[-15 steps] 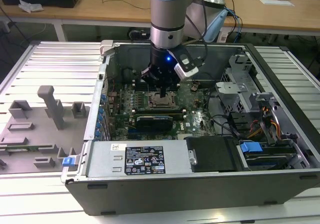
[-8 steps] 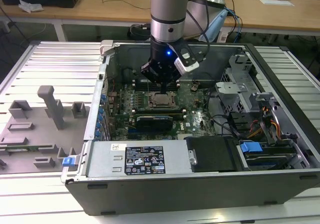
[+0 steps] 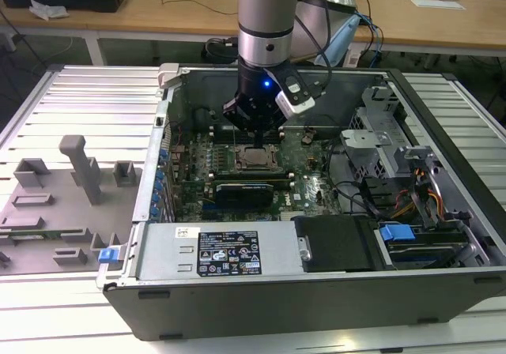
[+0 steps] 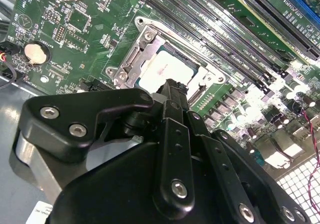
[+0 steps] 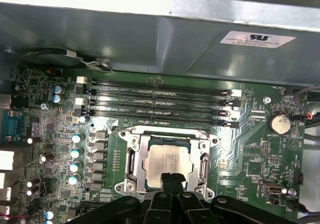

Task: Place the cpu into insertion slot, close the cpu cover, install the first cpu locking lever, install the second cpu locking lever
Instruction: 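Install the first cpu locking lever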

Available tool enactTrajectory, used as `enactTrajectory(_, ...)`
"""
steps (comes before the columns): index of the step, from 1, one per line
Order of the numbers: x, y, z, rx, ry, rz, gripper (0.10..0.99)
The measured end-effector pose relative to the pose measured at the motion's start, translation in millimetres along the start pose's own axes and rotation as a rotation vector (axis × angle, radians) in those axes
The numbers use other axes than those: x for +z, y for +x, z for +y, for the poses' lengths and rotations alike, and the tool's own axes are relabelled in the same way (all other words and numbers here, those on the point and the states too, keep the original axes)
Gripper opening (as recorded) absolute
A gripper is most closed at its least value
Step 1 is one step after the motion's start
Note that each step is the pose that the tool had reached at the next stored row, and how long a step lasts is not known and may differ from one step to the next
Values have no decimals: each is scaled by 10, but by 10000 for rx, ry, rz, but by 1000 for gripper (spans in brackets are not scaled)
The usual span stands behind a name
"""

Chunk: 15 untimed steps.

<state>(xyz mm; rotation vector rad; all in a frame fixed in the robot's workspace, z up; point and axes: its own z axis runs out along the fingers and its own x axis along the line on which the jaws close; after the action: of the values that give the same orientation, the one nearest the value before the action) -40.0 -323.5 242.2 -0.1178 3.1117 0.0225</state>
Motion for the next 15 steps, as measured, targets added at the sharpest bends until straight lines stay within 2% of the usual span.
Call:
enactTrajectory(4, -6, 0, 0, 2, 3, 2, 106)
enactTrajectory(7, -95, -3, 1, 3, 0, 1, 106)
enactTrajectory(9, -121, -3, 2, 3, 1, 0, 106)
enactTrajectory(15, -132, 2, 2, 3, 1, 0, 106)
